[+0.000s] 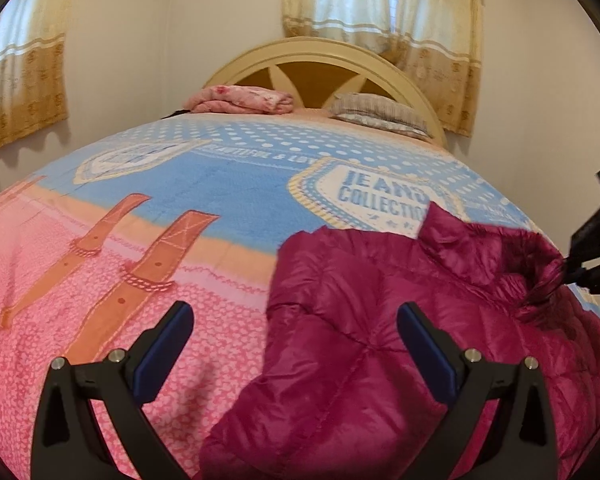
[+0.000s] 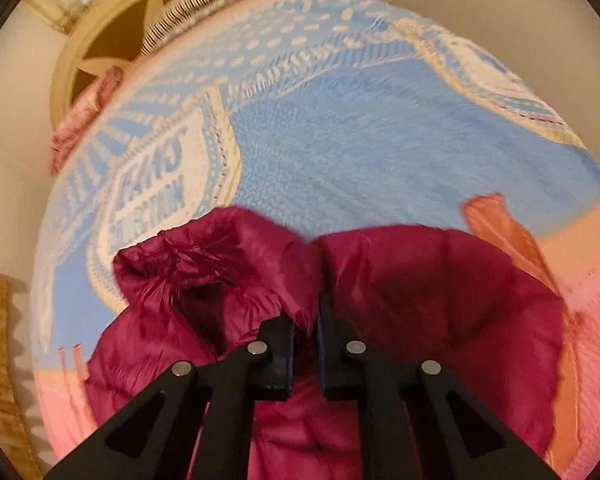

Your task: Fold large clothes

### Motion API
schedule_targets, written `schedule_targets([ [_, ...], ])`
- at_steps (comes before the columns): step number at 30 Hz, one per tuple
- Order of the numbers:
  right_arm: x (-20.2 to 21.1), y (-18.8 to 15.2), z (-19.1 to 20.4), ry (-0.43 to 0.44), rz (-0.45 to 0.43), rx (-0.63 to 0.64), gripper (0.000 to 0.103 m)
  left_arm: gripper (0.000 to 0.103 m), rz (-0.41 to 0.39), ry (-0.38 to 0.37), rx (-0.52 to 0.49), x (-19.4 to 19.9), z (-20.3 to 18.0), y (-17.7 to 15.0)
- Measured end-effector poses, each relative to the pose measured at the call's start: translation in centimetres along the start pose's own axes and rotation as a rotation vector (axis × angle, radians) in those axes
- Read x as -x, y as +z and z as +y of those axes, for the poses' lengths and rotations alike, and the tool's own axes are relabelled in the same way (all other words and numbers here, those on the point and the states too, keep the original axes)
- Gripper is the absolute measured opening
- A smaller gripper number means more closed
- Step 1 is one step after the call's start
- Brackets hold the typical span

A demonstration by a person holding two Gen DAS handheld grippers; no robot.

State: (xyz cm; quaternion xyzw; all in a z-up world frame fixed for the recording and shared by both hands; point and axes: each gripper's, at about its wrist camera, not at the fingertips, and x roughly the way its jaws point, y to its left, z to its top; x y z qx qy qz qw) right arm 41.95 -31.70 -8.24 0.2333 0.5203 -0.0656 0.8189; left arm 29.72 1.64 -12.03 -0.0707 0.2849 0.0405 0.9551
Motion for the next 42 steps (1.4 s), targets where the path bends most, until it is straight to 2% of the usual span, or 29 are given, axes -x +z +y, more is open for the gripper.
schedule_targets([
  [4,1.3,-3.0,-1.7,-0.004,-0.029,0.04,0.008,0.103,0.01,-0.045,-0.06,1.3,-1.3,1.3],
  [7,0.5,-4.8,-2.9,-0.005,-0.058,0.035,0.008,0.103,0.035,-0.113,-0.062,1.9,-2.2,3.1],
  [12,-0.7,-6.4,-4.8,0.035,-0.141,0.003,0.008,0.103,0.095,-0.177,-0.112,0.3,-5.3,6.7],
  [16,-2.0,-7.3,-5.5,0.067,-0.204,0.038,0.008,0.103,0.171,-0.225,-0.269,-2.1,-10.7,6.1],
  [18,-2.0,-7.7,-5.5,0.067,-0.23,0.056,0.008,0.103,0.198,-0.246,-0.308,-2.8,-12.5,5.3],
  [20,-2.0,-8.0,-5.7,0.077,-0.246,0.056,0.008,0.103,0.22,-0.226,-0.34,-4.2,-14.9,4.6],
  [24,-2.1,-7.9,-6.5,0.132,-0.252,0.02,0.007,0.103,0.276,-0.168,-0.334,-7.1,-17.7,4.4],
  [26,-2.1,-7.9,-6.5,0.141,-0.255,0.015,0.007,0.103,0.303,-0.115,-0.333,-8.6,-19.1,4.4],
  [28,-2.1,-7.9,-6.8,0.153,-0.256,0.01,0.007,0.103,0.277,-0.05,-0.343,-9.1,-19.6,4.8],
  [31,-2.2,-7.9,-7.1,0.175,-0.255,-0.003,0.007,0.089,0.238,0.029,-0.314,-9.3,-18.2,5.6],
  [32,-2.2,-8.0,-7.2,0.179,-0.255,-0.005,0.007,0.072,0.26,0.039,-0.281,-9.8,-17.2,5.8],
  [33,-2.2,-8.0,-7.2,0.18,-0.255,-0.006,0.007,0.042,0.294,0.041,-0.243,-10.3,-16.1,5.9],
  [34,-2.2,-8.0,-7.2,0.181,-0.256,-0.007,0.007,0.03,0.348,0.027,-0.193,-10.9,-14.6,5.8],
  [35,-2.2,-8.0,-7.2,0.183,-0.256,-0.007,0.007,0.023,0.379,0.008,-0.153,-11.2,-13.7,5.7],
  [37,-2.2,-8.0,-7.2,0.183,-0.257,-0.008,0.006,0.019,0.415,-0.036,-0.06,-10.7,-11.2,5.0],
  [42,-2.2,-8.1,-7.3,0.183,-0.257,-0.006,0.006,0.019,0.399,-0.066,0.001,-7.4,-8.5,2.9],
])
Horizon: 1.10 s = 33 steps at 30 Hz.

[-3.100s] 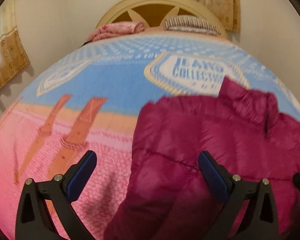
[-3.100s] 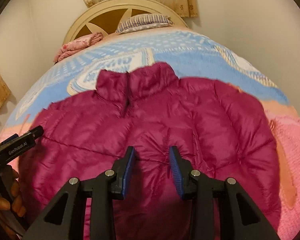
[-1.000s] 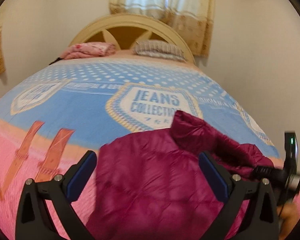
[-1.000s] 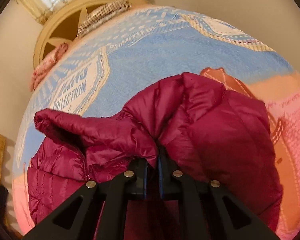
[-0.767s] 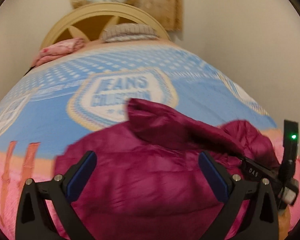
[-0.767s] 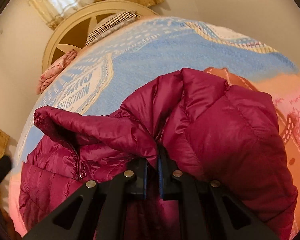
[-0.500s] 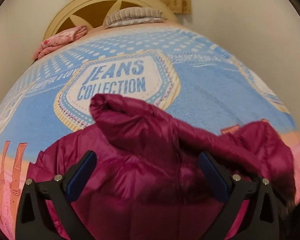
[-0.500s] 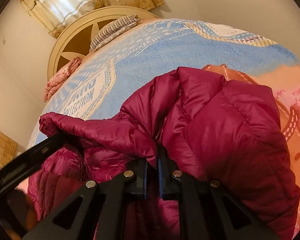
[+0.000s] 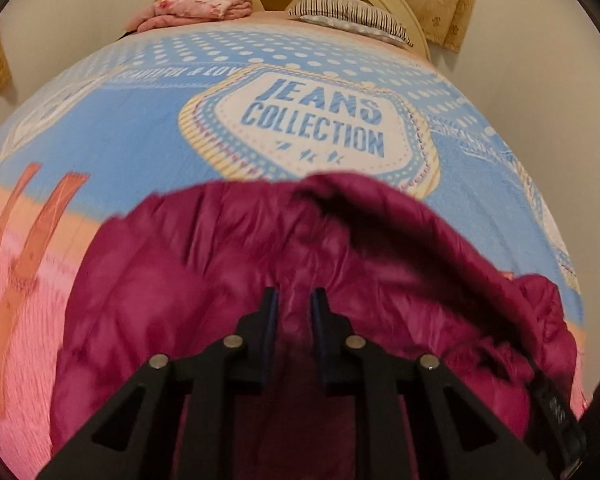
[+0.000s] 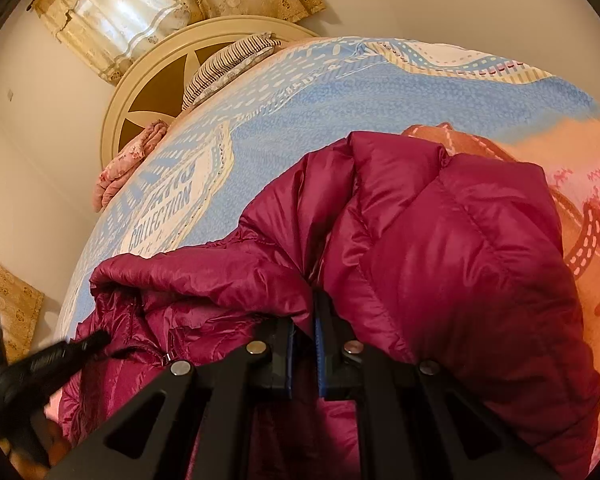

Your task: Fold large clothes

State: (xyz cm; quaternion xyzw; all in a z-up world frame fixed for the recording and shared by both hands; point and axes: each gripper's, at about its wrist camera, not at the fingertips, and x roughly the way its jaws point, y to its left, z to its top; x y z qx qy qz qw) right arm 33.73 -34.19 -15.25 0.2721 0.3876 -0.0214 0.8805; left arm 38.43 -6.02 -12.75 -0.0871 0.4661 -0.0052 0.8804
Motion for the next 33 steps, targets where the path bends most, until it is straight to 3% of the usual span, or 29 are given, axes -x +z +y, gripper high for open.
schedule_targets([
  [8,0.1,0.0,0.2,-0.015,0.0,0.012,0.008,0.024,-0.038,0.045,-0.064,-1.0,-0.7,-1.7],
  [11,1.0,0.5,0.6,-0.005,0.015,0.011,0.01,0.025,-0.074,0.023,-0.046,-1.1,-0.2,-2.4],
  [12,2.4,0.9,0.4,0.018,-0.013,-0.008,0.011,0.025,-0.077,0.014,-0.039,-1.1,-0.1,-2.3],
  [14,6.3,1.7,-0.3,0.036,-0.151,-0.067,0.015,0.025,-0.086,-0.011,-0.015,-1.0,0.4,-2.6],
  [16,9.6,2.5,-0.6,-0.048,-0.285,-0.122,0.016,0.025,-0.089,-0.022,-0.006,-1.0,0.5,-2.5],
  [17,10.1,3.0,-0.3,-0.057,-0.303,-0.119,0.016,0.025,-0.091,-0.024,-0.004,-1.0,0.5,-2.5],
  [20,8.6,5.2,3.7,0.008,-0.233,-0.005,0.016,0.025,-0.1,-0.017,-0.01,-1.0,0.3,-2.6],
  [26,-0.1,7.2,9.8,-0.027,0.031,0.128,0.016,0.025,-0.081,-0.033,-0.018,-0.8,0.5,-2.5],
  [28,-2.1,6.1,9.8,-0.043,0.138,0.152,0.016,0.025,-0.076,-0.046,-0.054,0.4,0.6,-2.4],
  [31,-2.7,3.6,8.7,-0.05,0.195,0.206,0.016,0.027,-0.098,-0.089,-0.073,3.1,1.3,-1.7],
  [33,-3.0,1.9,7.3,-0.047,0.198,0.218,0.016,0.042,-0.148,-0.1,-0.076,5.0,1.5,-0.3],
])
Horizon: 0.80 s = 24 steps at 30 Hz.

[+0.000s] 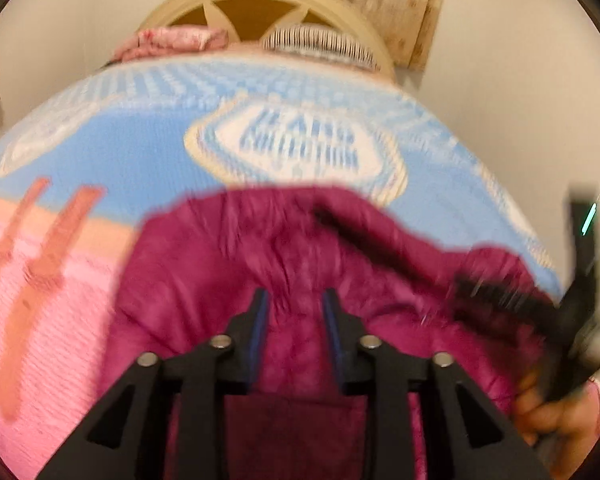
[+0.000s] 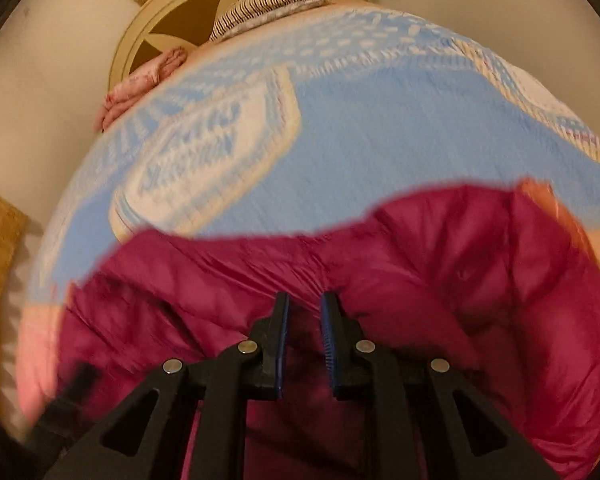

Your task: Fold large clothes

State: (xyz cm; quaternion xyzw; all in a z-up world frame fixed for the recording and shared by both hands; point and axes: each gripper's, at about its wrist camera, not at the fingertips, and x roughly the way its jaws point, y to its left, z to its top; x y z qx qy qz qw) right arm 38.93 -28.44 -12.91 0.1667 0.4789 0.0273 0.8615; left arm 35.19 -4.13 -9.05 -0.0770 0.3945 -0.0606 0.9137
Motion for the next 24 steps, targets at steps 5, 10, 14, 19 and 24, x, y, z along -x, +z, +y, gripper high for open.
schedule_targets([
  [5,-0.2,-1.3,-0.6,0.04,-0.056,0.015,0.016,0.075,-0.103,0.014,-0.04,0.3,-1.7,6.1],
  [10,0.0,-2.1,0.5,-0.003,-0.075,0.107,0.016,0.076,-0.015,0.116,-0.116,-6.6,-3.7,8.3],
  [14,0.1,-1.9,-0.4,0.05,-0.072,0.1,0.016,0.066,0.069,0.221,-0.198,-9.4,-4.0,4.7],
  [19,0.4,-1.7,-1.8,0.139,-0.067,0.035,0.016,0.07,0.102,0.209,-0.11,-10.5,-1.3,1.4],
  [24,4.0,-1.1,-3.8,0.144,-0.161,-0.077,0.016,0.07,0.069,0.212,-0.11,-10.1,-1.5,0.6],
])
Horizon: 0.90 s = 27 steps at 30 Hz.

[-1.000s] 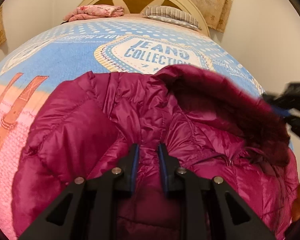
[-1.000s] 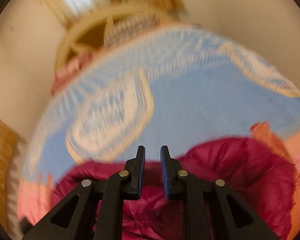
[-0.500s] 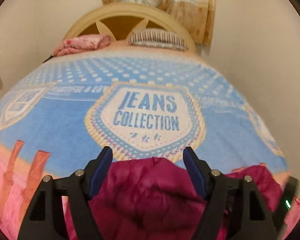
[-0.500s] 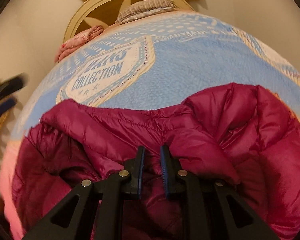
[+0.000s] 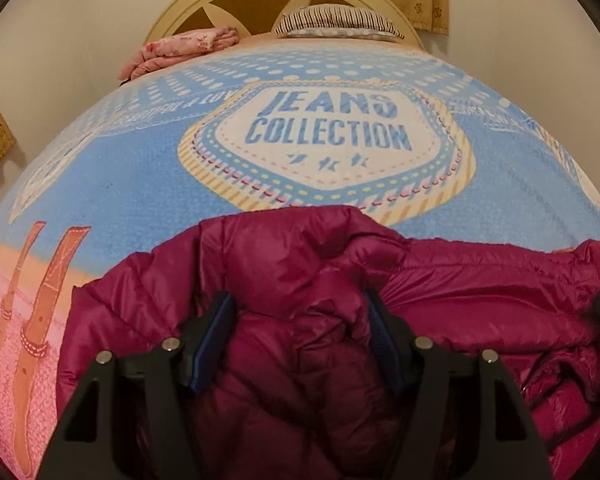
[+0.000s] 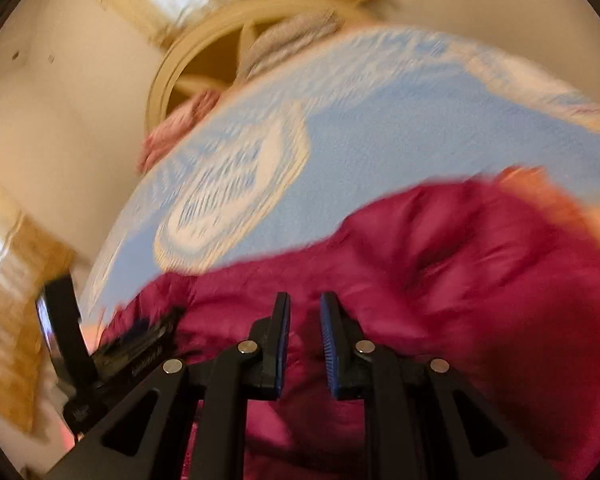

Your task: Fold large clothes

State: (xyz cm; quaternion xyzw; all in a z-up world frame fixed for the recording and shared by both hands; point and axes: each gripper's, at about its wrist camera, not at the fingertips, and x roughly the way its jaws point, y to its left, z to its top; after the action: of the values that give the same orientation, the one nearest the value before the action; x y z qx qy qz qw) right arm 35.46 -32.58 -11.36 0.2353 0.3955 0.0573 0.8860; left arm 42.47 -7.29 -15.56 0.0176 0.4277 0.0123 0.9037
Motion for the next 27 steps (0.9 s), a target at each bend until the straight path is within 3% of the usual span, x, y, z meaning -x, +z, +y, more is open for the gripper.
schedule_targets([
  [2,-0.4,0.1,0.0,-0.1,0.036,0.056,0.016,0.07,0.002,-0.023,0.014,0.1,0.3,-0.1],
  [4,-1.9,-0.5,-0.1,-0.124,0.098,0.106,0.016,0.07,-0.001,-0.026,0.014,0.1,0.2,-0.3],
  [7,-2.4,-0.6,0.7,-0.178,0.071,0.143,0.016,0.07,-0.004,-0.015,-0.002,0.0,-0.1,-0.2],
  [10,-4.2,-0.9,3.0,-0.33,0.033,0.29,0.016,0.07,-0.006,-0.019,-0.003,-0.1,-0.2,-0.2],
  [13,-5.5,-0.1,3.2,-0.386,0.028,0.323,0.016,0.07,-0.009,-0.007,-0.014,-0.3,-0.4,-0.1],
  [19,-4.6,-0.2,4.0,-0.435,0.052,0.365,0.016,0.07,-0.017,0.008,-0.023,-0.2,-0.5,-0.2],
  [23,-2.2,-0.6,3.9,-0.389,0.05,0.319,0.016,0.07,-0.016,0.008,-0.023,-0.2,-0.6,-0.2],
  [25,-2.6,-1.3,2.9,-0.362,0.086,0.322,0.016,0.07,-0.017,0.01,-0.026,-0.2,-0.6,-0.2],
  [27,-2.7,-1.5,2.1,-0.323,0.061,0.304,0.016,0.07,-0.016,0.009,-0.025,-0.3,-0.6,-0.2],
])
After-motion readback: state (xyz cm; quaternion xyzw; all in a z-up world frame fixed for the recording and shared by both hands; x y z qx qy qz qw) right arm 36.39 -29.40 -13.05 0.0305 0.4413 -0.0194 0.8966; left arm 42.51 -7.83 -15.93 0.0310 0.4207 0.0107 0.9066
